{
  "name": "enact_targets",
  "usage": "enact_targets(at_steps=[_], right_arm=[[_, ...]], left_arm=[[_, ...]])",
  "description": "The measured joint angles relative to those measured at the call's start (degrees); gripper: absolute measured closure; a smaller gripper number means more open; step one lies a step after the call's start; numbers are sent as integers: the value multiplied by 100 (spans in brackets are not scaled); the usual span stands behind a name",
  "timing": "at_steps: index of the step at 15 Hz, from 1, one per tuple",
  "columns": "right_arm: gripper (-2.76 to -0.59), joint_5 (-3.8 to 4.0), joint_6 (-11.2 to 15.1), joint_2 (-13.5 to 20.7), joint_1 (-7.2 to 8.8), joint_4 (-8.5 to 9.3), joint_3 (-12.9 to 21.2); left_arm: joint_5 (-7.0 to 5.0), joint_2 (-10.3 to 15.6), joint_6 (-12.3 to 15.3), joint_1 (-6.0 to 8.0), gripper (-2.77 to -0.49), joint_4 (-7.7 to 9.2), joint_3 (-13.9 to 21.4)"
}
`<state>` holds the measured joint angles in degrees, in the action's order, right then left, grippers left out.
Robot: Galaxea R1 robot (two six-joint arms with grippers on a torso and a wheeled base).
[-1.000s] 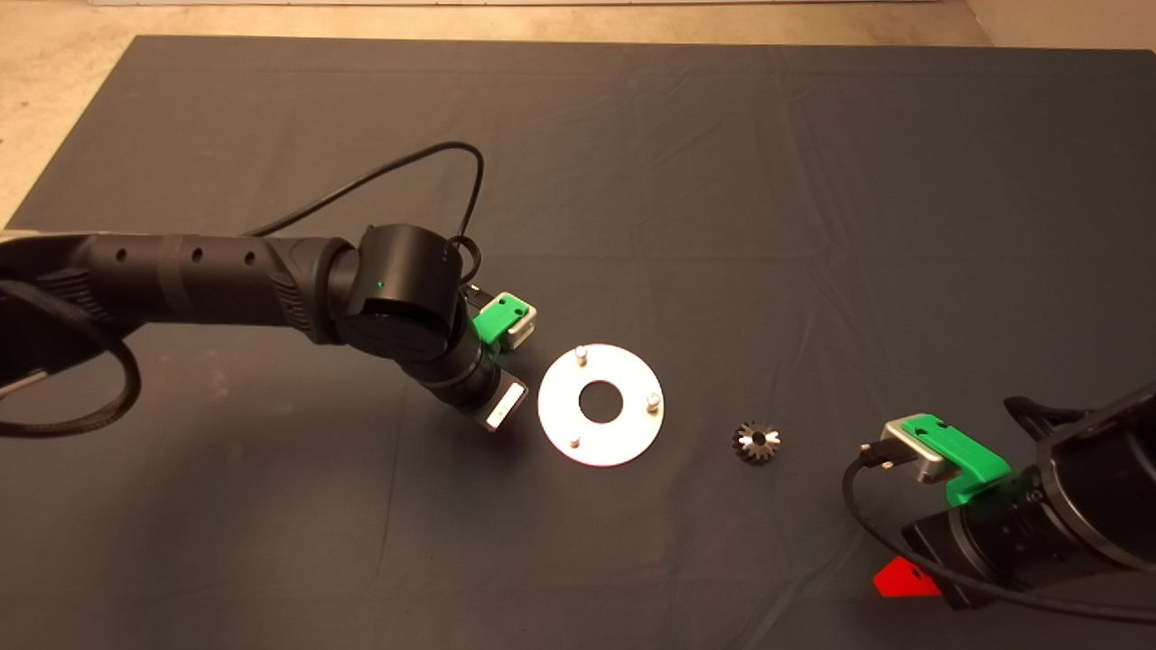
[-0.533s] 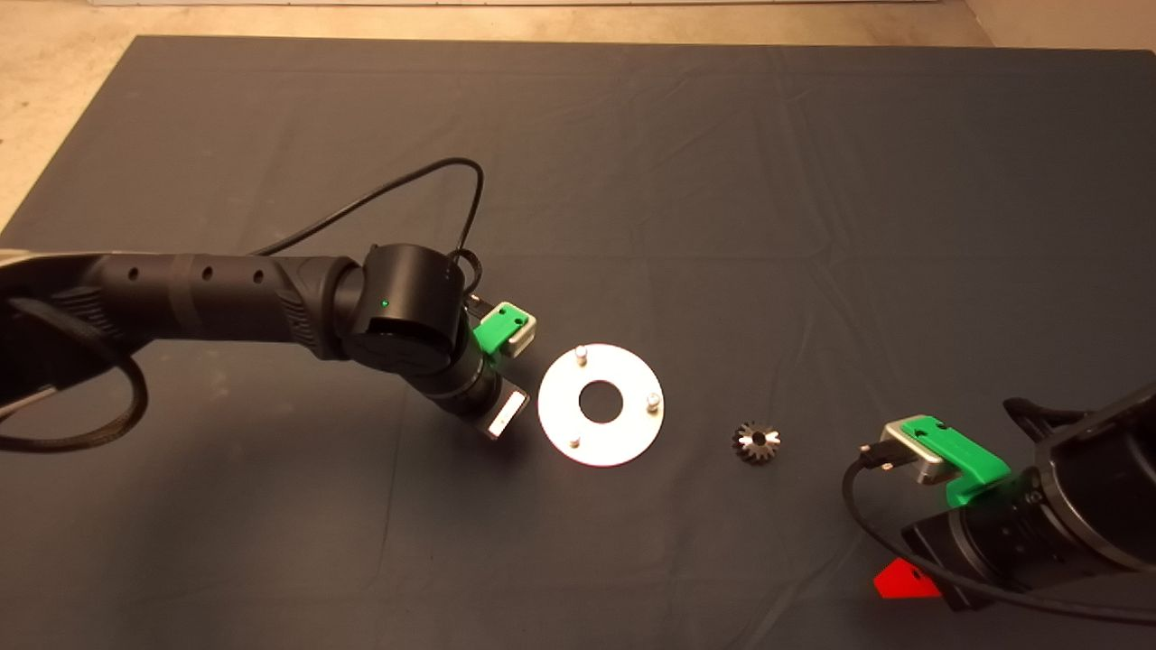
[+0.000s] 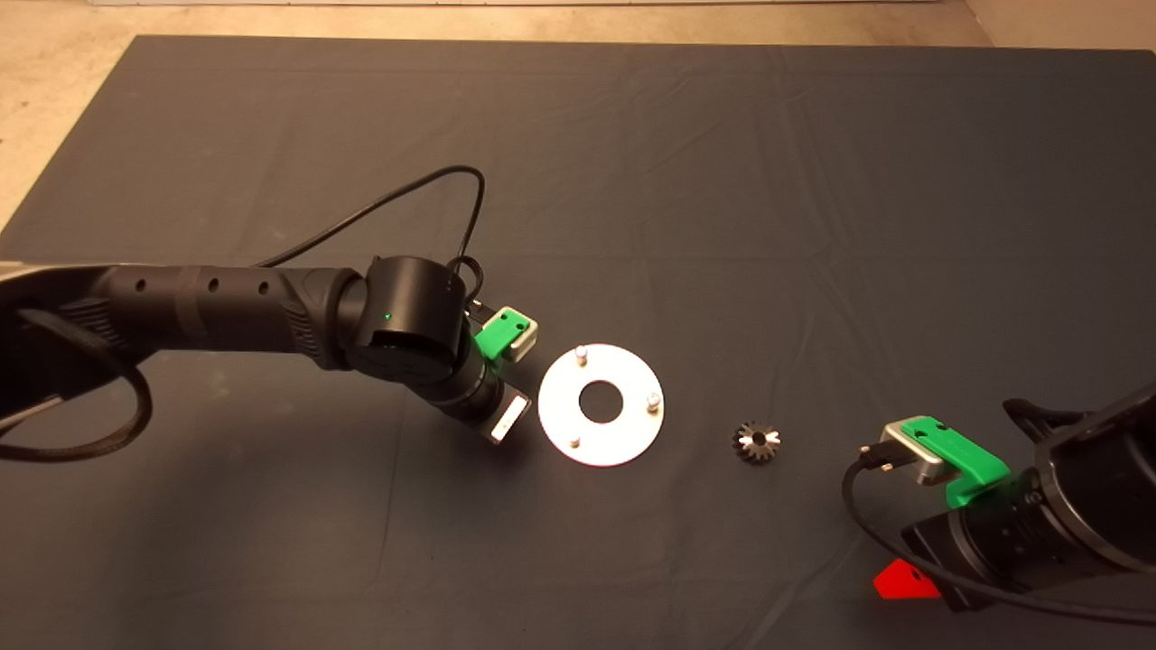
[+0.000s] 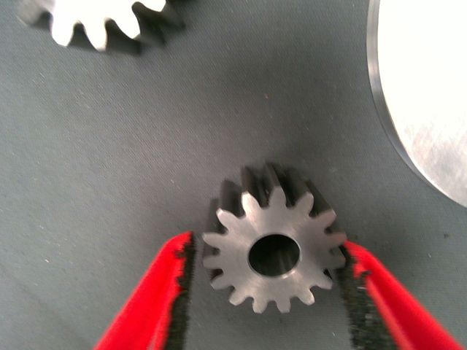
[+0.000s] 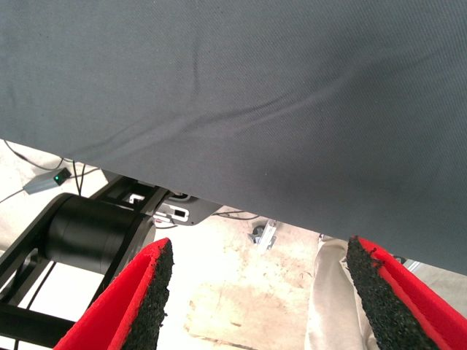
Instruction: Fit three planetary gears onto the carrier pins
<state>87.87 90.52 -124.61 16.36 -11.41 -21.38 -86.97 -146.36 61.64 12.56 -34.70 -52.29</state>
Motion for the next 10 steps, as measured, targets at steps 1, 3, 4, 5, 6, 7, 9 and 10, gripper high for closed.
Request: enact_targets(at_steps=[1, 3, 4, 5, 6, 7, 9, 10], right_arm=[[-175, -2, 0, 0, 0, 0, 0], [-175, -3, 0, 0, 0, 0, 0], [-175, -2, 0, 0, 0, 0, 0], [-175, -2, 0, 0, 0, 0, 0], [-175, -2, 0, 0, 0, 0, 0], [-175, -1, 0, 0, 0, 0, 0], [-175, -2, 0, 0, 0, 0, 0], [-175, -2, 0, 0, -2, 0, 0]], left_arm=[[1, -2, -1, -1, -121, -33, 0], [10, -2, -1, -35, -120, -95, 0], [26, -2, -2, -67, -109, -99, -2], [34, -2, -2, -79, -108, -118, -2], [52, 0, -2, -79, -108, -119, -2], [59, 0, -2, -79, -104, -119, -2], [61, 0, -2, -79, -104, -119, -2], [63, 0, -2, -79, -101, -137, -2]])
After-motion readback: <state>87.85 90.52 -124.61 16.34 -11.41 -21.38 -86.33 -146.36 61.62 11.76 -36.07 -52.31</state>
